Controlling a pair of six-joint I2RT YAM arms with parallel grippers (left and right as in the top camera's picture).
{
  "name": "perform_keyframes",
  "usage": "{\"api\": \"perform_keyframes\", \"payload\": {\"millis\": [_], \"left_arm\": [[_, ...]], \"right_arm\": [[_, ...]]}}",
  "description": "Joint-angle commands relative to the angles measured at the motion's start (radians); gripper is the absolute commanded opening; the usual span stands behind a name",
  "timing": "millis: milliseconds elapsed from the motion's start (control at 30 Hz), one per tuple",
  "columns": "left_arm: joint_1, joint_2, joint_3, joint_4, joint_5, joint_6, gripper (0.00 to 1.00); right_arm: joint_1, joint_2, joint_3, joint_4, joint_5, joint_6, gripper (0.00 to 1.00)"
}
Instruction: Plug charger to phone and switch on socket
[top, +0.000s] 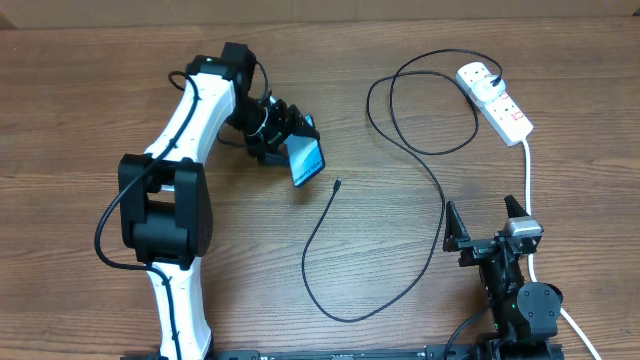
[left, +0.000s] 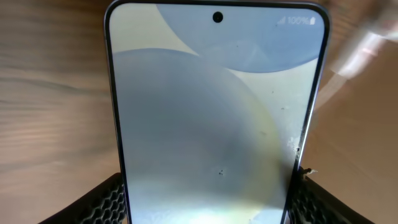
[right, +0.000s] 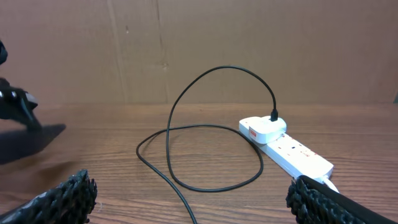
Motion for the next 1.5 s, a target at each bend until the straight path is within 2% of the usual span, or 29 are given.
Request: {"api": "perform_keyframes", "payload": {"millis": [0, 133, 167, 267, 300, 400, 467, 533, 667, 733, 833, 900, 1000, 1067, 1167, 1233, 1333, 1400, 1467], "left_arm": [[0.035, -0.002, 0.032, 0.003, 0.327, 0.053, 0.66], [0.061, -0.002, 0.032, 0.007, 0.456, 0.053, 0.67], [0.069, -0.002, 0.032, 0.008, 0.503, 0.053, 0.67], [0.077, -0.002, 0.032, 0.017, 0.573, 0.053, 0.67], [0.08, -0.002, 0.032, 0.035, 0.611, 0.052, 0.66], [0.081, -0.002, 0.032, 0.039, 0.644, 0.026, 0.66], [0.081, -0.002, 0.032, 0.049, 0.656, 0.012, 0.66], [0.081, -0.002, 0.032, 0.055, 0.663, -0.017, 0.66], [0.081, -0.002, 0.032, 0.057, 0.679, -0.065, 0.66], [0.081, -0.002, 0.032, 0.057, 0.681, -0.093, 0.66], [0.081, -0.002, 0.032, 0.057, 0.681, -0.109, 0.67], [0.081, -0.002, 0.032, 0.057, 0.681, -0.109, 0.67], [0.081, -0.002, 0.032, 0.057, 0.681, -0.109, 0.67], [0.081, -0.002, 0.032, 0.057, 0.681, -0.109, 0.67], [0.081, -0.002, 0.032, 0.056, 0.681, -0.108, 0.68], [0.081, -0.002, 0.032, 0.057, 0.68, -0.108, 0.67], [0.081, -0.002, 0.032, 0.057, 0.667, -0.109, 0.68], [0.08, -0.002, 0.032, 0.057, 0.646, -0.109, 0.68], [0.08, -0.002, 0.032, 0.058, 0.642, -0.109, 0.68]], "right_arm": [[0.0, -0.009, -0.011, 0.007, 0.002, 0.007, 1.0], [0.0, -0.009, -0.011, 0.096, -0.031, 0.034, 1.0], [0.0, -0.009, -0.011, 0.147, -0.204, 0.166, 1.0], [0.0, -0.009, -0.011, 0.228, -0.364, 0.286, 1.0], [0.0, -0.009, -0.01, 0.336, -0.435, 0.345, 1.0], [0.0, -0.009, 0.015, 0.441, -0.491, 0.37, 1.0], [0.0, -0.006, 0.074, 0.365, -0.494, 0.37, 1.0], [-0.002, 0.045, 0.239, 0.125, -0.492, 0.325, 1.0], [-0.002, 0.222, 0.513, -0.209, -0.449, 0.241, 1.0], [-0.002, 0.335, 0.631, -0.314, -0.448, 0.221, 1.0], [0.0, 0.486, 0.75, -0.33, -0.566, 0.238, 1.0], [0.0, 0.568, 0.785, -0.303, -0.738, 0.333, 1.0], [0.0, 0.684, 0.789, -0.11, -0.849, 0.531, 1.0], [0.007, 0.76, 0.801, -0.071, -0.901, 0.549, 1.0], [0.052, 0.86, 0.855, -0.167, -0.855, 0.529, 1.0], [0.113, 0.932, 0.925, -0.297, -0.756, 0.488, 1.0], [0.262, 1.045, 1.078, -0.533, -0.433, 0.459, 1.0], [0.389, 1.126, 1.188, -0.659, -0.165, 0.504, 1.0], [0.5, 1.197, 1.278, -0.729, 0.009, 0.534, 1.0]]}}
